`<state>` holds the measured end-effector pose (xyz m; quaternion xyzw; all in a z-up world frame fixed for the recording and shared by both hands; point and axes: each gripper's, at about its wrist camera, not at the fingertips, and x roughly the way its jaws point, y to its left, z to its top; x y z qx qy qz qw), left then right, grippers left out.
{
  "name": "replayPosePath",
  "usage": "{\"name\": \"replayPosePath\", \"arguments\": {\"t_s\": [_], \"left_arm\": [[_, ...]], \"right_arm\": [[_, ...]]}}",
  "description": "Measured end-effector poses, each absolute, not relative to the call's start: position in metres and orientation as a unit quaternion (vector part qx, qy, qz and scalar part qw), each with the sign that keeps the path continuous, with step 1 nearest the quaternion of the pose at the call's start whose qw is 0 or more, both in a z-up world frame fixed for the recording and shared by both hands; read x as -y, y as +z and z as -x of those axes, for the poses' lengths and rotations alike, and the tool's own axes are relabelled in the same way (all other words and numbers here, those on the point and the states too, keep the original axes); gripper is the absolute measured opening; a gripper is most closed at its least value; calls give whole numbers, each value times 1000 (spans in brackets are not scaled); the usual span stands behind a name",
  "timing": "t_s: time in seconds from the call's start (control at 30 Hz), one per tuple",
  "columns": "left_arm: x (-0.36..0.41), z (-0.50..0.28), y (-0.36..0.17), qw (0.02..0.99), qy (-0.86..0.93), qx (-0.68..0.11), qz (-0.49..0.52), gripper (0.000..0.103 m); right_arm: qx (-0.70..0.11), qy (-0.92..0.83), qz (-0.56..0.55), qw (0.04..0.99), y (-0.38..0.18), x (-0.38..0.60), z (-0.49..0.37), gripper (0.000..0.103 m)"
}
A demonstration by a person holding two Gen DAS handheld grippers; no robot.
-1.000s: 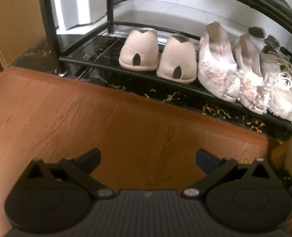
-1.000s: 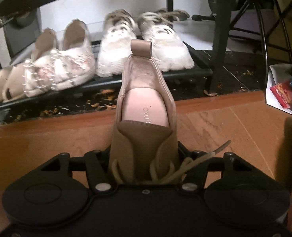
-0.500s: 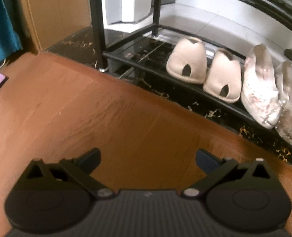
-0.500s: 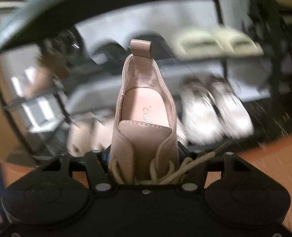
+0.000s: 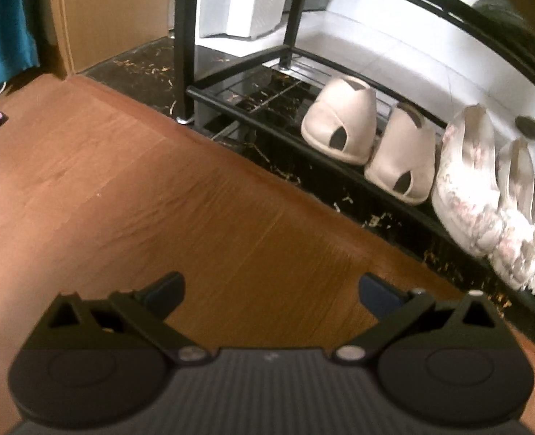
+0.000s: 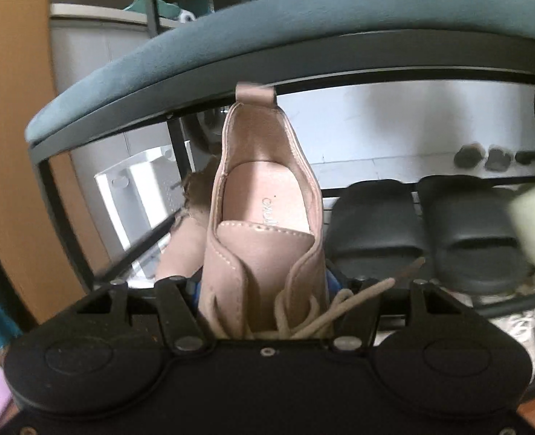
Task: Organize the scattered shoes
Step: 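Carry the second beige shoe in the right tool into the upper shelf, then set the shoe beside the first beige shoe and open the right tool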
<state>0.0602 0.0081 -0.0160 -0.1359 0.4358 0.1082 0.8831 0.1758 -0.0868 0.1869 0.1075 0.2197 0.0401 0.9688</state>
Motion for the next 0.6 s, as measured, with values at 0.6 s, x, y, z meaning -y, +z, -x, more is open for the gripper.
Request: {"name": "replayPosePath", "arguments": {"t_s": [0.6], "left_arm": [[-6,-73,-32,885,100,-437,125,102]], "right_arm": [[-140,-14,-101,985,171,61,-244,61]]}}
